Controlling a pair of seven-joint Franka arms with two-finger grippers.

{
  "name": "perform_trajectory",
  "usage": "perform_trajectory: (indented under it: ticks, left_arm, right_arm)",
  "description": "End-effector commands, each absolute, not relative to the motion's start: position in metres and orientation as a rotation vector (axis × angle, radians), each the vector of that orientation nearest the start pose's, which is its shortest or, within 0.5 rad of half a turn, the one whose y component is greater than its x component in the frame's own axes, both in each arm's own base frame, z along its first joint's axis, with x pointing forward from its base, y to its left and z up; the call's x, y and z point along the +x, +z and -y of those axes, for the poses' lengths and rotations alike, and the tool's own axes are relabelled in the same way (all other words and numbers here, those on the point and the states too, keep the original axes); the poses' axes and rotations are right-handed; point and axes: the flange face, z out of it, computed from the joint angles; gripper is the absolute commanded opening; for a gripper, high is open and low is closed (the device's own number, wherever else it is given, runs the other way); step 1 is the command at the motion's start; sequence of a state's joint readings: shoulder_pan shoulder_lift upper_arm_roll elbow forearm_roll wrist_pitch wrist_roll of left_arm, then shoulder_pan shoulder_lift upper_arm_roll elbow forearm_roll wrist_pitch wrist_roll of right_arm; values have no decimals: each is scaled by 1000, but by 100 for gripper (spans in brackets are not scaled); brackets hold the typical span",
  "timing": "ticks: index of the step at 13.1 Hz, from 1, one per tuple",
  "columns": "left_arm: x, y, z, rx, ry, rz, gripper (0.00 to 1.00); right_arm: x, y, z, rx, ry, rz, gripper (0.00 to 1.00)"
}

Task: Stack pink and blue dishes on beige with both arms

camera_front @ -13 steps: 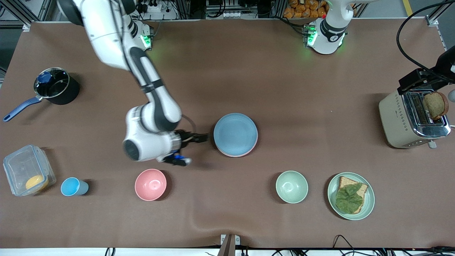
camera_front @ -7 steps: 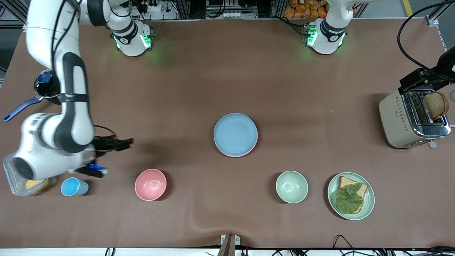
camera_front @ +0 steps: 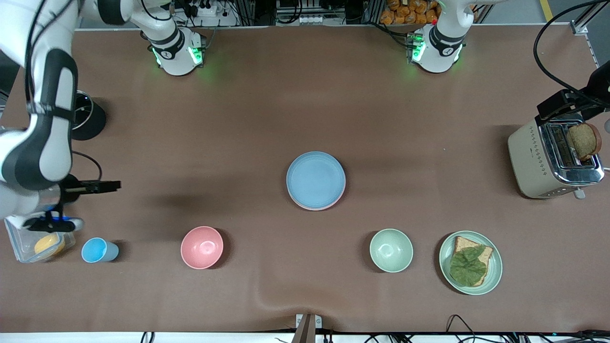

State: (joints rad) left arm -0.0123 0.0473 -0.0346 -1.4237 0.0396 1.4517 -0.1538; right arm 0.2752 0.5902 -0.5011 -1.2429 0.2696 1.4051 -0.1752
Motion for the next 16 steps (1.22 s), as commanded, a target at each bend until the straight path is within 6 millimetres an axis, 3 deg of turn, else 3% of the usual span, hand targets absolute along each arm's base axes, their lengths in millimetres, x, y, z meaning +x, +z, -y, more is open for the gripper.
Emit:
perform_trajectory:
  ticks: [1, 4, 6, 9, 13, 16]
  left_arm:
    - [550, 664, 21, -3094, 15, 139, 100]
    - [550, 665, 21, -3096, 13, 136, 100]
    - [548, 663, 22, -3096, 37, 134, 100]
    - [548, 663, 22, -3105, 41, 133, 100]
    - [547, 664, 22, -3107, 36, 128, 100]
    - [547, 664, 22, -3110, 37, 127, 100]
  right_arm:
    - [646, 469, 30, -3051, 491, -113, 100]
    - [612, 506, 9, -3126, 453, -146, 100]
    - [590, 546, 10, -3132, 352, -181, 100]
    - [563, 588, 10, -3130, 248, -180, 100]
    - [550, 628, 13, -3138, 102, -188, 100]
    - [551, 635, 33, -3130, 56, -225, 100]
